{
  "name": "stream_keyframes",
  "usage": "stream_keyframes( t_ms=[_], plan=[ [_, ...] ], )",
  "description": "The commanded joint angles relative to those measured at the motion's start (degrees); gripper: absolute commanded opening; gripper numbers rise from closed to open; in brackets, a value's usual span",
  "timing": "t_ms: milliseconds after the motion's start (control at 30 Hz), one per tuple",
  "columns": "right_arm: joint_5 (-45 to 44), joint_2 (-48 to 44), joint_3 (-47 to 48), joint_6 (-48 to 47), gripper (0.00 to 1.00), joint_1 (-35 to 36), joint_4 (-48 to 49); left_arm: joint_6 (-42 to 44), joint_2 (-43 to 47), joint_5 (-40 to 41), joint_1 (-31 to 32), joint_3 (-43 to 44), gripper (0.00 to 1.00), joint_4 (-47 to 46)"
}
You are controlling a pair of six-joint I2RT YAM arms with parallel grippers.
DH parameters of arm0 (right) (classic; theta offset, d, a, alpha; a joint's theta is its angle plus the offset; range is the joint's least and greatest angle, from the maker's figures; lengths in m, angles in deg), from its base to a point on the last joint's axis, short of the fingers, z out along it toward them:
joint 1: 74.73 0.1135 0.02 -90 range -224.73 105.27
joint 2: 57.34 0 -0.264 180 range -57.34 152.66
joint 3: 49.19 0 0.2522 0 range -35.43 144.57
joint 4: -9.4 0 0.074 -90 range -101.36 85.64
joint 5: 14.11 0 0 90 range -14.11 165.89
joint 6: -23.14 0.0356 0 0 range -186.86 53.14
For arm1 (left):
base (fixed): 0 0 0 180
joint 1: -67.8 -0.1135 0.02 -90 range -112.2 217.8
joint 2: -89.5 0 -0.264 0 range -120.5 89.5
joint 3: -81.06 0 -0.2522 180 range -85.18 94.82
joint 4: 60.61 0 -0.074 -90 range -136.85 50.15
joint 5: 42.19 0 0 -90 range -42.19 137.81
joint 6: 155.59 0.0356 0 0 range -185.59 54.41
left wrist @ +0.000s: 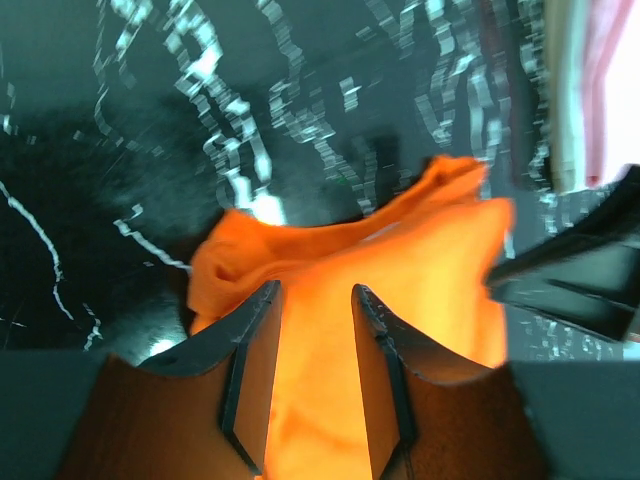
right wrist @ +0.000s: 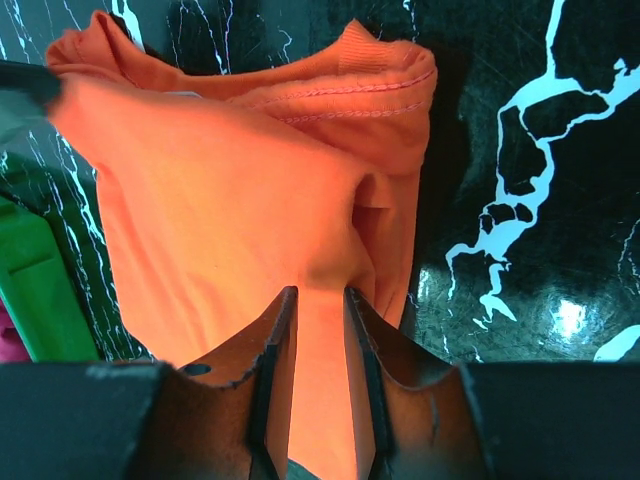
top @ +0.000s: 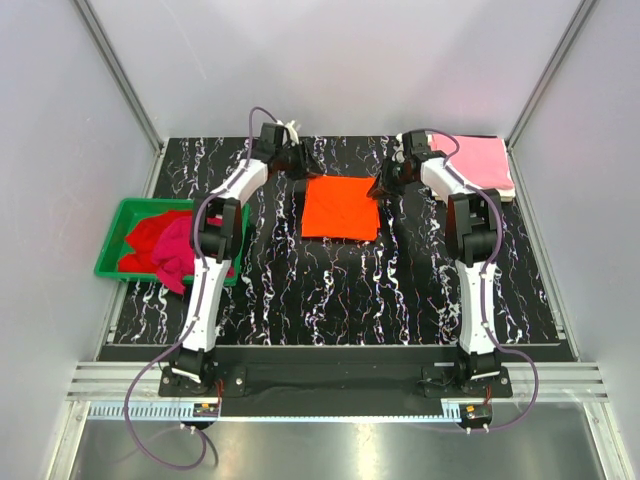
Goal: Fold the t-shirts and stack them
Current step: Fold the tshirt, then neatly place the folded tshirt to the corner
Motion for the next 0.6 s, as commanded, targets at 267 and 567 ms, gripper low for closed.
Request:
stream_keyframes(
  t_ms=[267, 567],
  plan=[
    [-4.9, -9.3, -4.2, -3.5, 0.46, -0.3, 0.4, 3.6, 0.6, 2.0, -2.2, 4.1, 0.49, -3.7],
    [-5.4, -2.9, 3.4, -9.8, 0.66, -0.3, 0.7, 1.5, 16.7, -2.7, -2.2, -3.8, 0.52, -3.2]
  ],
)
